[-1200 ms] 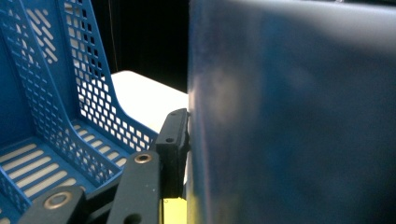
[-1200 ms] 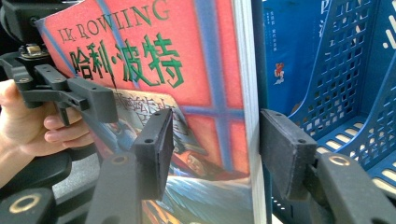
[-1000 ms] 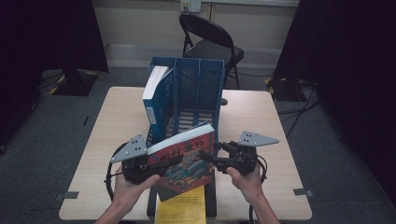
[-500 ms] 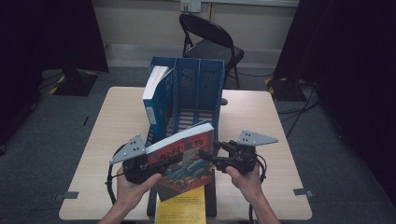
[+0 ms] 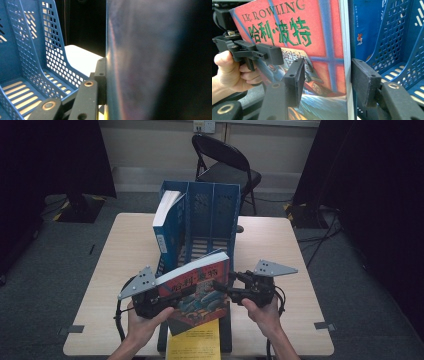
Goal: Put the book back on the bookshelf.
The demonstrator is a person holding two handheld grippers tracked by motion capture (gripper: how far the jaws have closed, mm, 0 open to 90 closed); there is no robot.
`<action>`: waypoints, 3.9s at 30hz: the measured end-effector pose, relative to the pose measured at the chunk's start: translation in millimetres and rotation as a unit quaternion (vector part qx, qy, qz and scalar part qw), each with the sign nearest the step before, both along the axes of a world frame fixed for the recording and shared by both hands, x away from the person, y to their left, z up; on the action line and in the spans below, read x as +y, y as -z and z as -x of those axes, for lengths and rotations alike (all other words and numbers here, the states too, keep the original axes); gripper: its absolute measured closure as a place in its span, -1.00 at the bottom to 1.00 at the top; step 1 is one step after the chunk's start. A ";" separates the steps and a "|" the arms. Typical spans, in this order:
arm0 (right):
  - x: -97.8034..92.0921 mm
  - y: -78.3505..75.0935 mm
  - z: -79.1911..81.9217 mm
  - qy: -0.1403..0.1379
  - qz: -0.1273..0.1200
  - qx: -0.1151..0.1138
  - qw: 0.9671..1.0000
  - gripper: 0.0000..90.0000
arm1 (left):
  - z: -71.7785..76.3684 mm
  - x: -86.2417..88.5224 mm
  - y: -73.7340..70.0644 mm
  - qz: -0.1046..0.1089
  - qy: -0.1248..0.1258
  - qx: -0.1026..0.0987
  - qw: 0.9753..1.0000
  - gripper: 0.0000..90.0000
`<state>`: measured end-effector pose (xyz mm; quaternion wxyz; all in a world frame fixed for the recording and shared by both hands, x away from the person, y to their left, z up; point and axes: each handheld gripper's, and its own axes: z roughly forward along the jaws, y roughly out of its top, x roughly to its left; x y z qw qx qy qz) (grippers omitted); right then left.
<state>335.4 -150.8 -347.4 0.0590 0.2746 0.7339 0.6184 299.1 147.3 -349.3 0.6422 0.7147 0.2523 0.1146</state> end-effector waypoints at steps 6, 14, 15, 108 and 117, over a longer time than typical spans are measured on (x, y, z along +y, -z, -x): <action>0.6 0.6 -2.0 0.005 0.010 -0.005 1.000 0.06 | -0.9 -1.5 -1.7 -0.005 -0.005 0.002 1.000 0.65; -11.3 15.3 -1.1 0.018 0.017 0.020 1.000 -0.04 | -10.0 3.2 -2.1 0.006 -0.022 0.032 0.999 0.65; -14.4 18.3 -0.1 0.021 0.020 0.024 0.999 -0.04 | -10.1 4.3 -2.4 0.004 -0.025 0.036 0.999 0.65; -58.9 92.8 0.8 0.090 0.090 0.112 0.986 -0.16 | -76.7 9.3 -63.1 0.003 -0.197 0.028 0.980 0.65; -61.9 94.1 0.1 0.093 0.090 0.113 0.985 -0.17 | -95.5 2.0 -63.8 -0.013 -0.208 0.027 0.978 0.65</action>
